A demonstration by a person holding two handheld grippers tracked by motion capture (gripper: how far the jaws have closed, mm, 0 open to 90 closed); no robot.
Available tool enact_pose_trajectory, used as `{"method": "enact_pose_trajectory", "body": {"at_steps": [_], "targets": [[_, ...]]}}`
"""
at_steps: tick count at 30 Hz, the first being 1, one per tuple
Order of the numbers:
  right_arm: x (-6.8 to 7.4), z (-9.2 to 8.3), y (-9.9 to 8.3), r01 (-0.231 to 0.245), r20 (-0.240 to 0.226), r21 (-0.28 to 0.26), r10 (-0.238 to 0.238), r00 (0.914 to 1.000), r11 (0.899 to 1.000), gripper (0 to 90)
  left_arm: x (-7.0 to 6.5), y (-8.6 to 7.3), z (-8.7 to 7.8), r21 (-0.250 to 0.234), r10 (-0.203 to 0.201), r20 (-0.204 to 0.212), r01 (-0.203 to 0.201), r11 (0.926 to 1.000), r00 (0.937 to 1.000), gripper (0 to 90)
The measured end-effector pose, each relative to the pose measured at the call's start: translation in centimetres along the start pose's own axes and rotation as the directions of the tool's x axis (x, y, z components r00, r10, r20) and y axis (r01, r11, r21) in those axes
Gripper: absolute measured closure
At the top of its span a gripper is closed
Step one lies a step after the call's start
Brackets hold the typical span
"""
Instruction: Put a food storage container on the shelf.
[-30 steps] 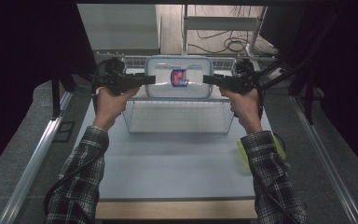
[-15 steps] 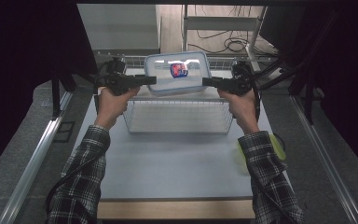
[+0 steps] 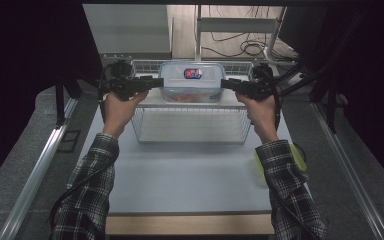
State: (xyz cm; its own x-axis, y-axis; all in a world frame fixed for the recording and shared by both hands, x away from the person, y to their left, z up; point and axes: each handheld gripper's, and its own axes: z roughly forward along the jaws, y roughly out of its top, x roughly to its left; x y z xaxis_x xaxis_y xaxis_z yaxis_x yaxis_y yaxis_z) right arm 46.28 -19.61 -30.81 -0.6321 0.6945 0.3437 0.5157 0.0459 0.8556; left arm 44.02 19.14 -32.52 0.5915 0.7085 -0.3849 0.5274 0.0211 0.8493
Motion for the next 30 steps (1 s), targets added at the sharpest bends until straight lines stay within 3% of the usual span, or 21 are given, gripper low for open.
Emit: {"method": "enact_pose_trajectory", "body": {"at_steps": [7, 16, 20, 25, 30], "targets": [[0.5, -0.9, -0.8, 0.052, -0.018, -0.003, -0.052, 0.9985, 0.999, 46.1, -0.6, -1.4, -1.1, -0.012, 0.053, 0.054, -0.052, 0.9986, 0.9971, 31.8], [1.8, -1.8, -2.7, 0.147, -0.018, 0.019, -0.147, 0.9890, 0.989, 34.0, -1.7, -4.5, -2.4, 0.020, 0.135, 0.063, -0.136, 0.9905, 0.9889, 25.9], [2.0, -2.2, -3.6, 0.171, -0.021, 0.023, -0.170, 0.9852, 0.985, 28.5, -2.6, -5.8, -3.0, 0.044, 0.185, 0.055, -0.187, 0.9813, 0.9813, 22.3], [2.4, -2.7, -5.0, 0.213, -0.024, 0.033, -0.212, 0.9770, 0.977, 20.8, -3.6, -7.4, -3.4, 0.064, 0.211, 0.066, -0.215, 0.9745, 0.9753, 19.1], [3.1, -3.2, -6.5, 0.247, -0.033, 0.035, -0.246, 0.9687, 0.968, 15.7, -4.5, -9.3, -3.6, 0.092, 0.247, 0.051, -0.251, 0.9637, 0.9677, 15.7]]}}
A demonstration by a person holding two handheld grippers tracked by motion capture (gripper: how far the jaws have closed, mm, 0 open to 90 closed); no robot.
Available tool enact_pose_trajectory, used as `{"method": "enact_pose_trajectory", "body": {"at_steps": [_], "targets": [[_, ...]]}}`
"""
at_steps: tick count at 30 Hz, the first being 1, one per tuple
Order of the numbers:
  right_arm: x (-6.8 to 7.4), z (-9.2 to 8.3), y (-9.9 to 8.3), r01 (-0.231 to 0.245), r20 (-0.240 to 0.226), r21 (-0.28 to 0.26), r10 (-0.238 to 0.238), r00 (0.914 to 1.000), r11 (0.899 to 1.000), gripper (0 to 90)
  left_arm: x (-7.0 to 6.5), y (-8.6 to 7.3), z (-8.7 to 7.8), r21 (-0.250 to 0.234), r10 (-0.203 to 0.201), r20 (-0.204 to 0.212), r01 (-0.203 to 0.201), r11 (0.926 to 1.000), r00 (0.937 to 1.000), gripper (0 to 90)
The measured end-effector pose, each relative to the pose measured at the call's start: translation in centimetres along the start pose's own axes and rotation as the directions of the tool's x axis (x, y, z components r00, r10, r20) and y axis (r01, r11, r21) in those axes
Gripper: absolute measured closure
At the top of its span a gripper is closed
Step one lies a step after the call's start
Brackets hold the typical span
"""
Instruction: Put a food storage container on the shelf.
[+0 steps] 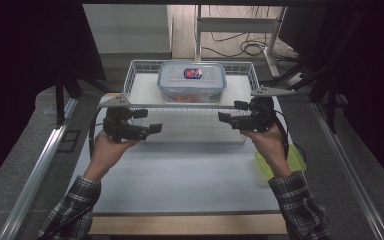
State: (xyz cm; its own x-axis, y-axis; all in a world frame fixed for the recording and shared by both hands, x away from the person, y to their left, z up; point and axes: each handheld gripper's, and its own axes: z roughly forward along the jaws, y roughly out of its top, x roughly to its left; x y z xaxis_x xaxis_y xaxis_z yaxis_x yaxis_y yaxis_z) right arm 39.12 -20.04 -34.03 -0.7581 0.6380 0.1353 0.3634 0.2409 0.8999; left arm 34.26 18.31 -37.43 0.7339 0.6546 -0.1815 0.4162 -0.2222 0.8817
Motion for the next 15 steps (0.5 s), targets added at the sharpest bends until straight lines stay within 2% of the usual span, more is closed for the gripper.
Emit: {"method": "enact_pose_trajectory", "body": {"at_steps": [3, 5, 9, 15], "targets": [[0.8, -0.1, -0.8, 0.027, 0.004, 0.012, -0.027, 0.9996, 1.000, 13.4, -0.8, -1.0, 0.0, 0.017, 0.025, -0.016, -0.025, 0.9995, 0.9996, 12.9], [1.2, -0.3, -1.4, 0.044, 0.007, 0.019, -0.045, 0.9990, 0.999, 12.3, -1.2, -1.6, -0.1, 0.020, 0.028, -0.014, -0.027, 0.9994, 0.9995, 11.6], [2.2, -0.7, -2.5, 0.051, -0.020, 0.014, -0.051, 0.9985, 0.999, 9.6, -1.9, -2.9, -0.5, 0.015, 0.011, 0.002, -0.011, 0.9998, 0.9999, 9.2], [3.6, -1.4, -4.3, 0.059, -0.040, 0.010, -0.059, 0.9975, 0.998, 6.5, -3.0, -5.0, -0.8, 0.027, 0.030, 0.000, -0.030, 0.9992, 0.9996, 6.5]]}}
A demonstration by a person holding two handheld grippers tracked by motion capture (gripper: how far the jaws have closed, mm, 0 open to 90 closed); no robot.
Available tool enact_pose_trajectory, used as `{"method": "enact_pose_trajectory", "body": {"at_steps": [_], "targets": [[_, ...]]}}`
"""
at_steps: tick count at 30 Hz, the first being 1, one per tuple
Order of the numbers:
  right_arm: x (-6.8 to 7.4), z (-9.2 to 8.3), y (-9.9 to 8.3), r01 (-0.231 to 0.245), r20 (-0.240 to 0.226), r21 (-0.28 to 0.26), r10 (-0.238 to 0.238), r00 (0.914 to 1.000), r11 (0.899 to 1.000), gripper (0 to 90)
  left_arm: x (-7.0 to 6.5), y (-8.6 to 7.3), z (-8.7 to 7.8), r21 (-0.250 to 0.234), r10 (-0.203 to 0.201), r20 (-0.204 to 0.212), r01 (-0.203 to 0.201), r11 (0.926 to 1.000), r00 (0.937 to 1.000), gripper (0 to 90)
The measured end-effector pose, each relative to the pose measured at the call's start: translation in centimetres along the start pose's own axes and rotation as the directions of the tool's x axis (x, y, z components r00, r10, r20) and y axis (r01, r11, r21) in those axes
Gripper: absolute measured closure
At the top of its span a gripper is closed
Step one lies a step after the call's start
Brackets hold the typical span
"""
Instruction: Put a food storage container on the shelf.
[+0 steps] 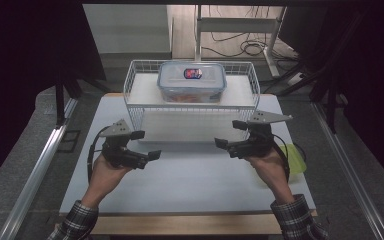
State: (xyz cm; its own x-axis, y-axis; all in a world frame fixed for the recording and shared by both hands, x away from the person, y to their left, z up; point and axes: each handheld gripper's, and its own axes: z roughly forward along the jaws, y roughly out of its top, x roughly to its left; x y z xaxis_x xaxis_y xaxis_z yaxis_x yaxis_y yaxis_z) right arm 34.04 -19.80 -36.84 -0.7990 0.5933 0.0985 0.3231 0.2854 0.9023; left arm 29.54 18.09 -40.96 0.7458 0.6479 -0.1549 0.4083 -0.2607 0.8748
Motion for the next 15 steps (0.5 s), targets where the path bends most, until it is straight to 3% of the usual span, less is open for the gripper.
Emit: {"method": "enact_pose_trajectory", "body": {"at_steps": [15], "targets": [[1.5, 0.0, -4.7, 0.006, 0.023, 0.045, -0.007, 0.9997, 0.999, 4.3, -2.3, -5.1, 0.3, 0.006, 0.036, -0.025, -0.036, 0.9993, 0.9991, 4.9]]}}
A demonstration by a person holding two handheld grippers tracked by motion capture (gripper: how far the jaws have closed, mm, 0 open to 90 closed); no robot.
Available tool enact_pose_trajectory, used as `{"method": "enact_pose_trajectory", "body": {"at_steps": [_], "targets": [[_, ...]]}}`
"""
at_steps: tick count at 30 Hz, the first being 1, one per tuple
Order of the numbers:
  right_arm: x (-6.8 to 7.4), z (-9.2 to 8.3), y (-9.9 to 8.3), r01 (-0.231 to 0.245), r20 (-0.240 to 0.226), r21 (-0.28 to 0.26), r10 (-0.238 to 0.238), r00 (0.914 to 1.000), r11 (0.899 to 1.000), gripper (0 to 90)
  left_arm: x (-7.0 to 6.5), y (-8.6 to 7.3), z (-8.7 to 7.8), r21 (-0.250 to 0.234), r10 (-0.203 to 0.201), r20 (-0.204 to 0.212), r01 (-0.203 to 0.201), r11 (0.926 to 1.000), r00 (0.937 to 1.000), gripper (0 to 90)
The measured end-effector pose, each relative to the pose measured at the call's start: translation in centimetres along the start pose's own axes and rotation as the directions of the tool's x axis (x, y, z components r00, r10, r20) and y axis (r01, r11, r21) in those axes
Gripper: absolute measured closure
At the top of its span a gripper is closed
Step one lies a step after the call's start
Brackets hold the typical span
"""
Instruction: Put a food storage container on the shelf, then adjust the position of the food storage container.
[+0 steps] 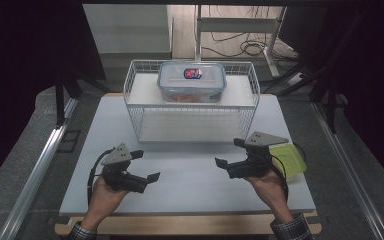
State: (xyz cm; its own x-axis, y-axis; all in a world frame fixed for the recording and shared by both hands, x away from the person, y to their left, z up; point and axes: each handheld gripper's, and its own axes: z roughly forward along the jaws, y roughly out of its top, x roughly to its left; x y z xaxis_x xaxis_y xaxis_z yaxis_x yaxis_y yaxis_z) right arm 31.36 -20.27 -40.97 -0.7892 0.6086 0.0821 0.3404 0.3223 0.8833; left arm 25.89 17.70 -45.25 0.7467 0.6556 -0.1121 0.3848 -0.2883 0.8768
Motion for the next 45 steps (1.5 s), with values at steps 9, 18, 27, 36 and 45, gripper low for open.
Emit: {"method": "enact_pose_trajectory", "body": {"at_steps": [9, 18, 27, 36, 45], "targets": [[0.8, 0.8, -2.4, 0.011, 0.001, 0.019, -0.011, 0.9999, 1.000, 4.3, -0.7, -2.8, 0.4, 0.024, 0.013, -0.015, -0.012, 0.9996, 0.9998, 4.9], [0.9, 1.6, -5.5, -0.003, -0.001, 0.100, 0.004, 1.0000, 0.995, 4.2, -1.0, -5.2, 0.3, 0.036, 0.014, -0.064, -0.012, 0.9993, 0.9978, 4.9], [0.5, 2.0, -6.6, -0.020, 0.054, 0.142, 0.012, 0.9985, 0.990, 0.8, -1.4, -6.1, 0.7, 0.074, 0.052, -0.087, -0.045, 0.9963, 0.9949, 4.6], [-2.1, 0.6, -6.6, -0.135, 0.131, 0.152, 0.115, 0.9846, 0.979, 2.0, -0.9, -6.5, 0.8, 0.056, 0.017, -0.073, -0.013, 0.9983, 0.9972, 4.7], [-5.9, -2.6, -6.8, -0.171, 0.283, 0.139, 0.126, 0.9509, 0.975, 32.0, -0.8, -6.7, 1.1, 0.067, 0.013, -0.063, -0.009, 0.9977, 0.9980, 4.8]]}}
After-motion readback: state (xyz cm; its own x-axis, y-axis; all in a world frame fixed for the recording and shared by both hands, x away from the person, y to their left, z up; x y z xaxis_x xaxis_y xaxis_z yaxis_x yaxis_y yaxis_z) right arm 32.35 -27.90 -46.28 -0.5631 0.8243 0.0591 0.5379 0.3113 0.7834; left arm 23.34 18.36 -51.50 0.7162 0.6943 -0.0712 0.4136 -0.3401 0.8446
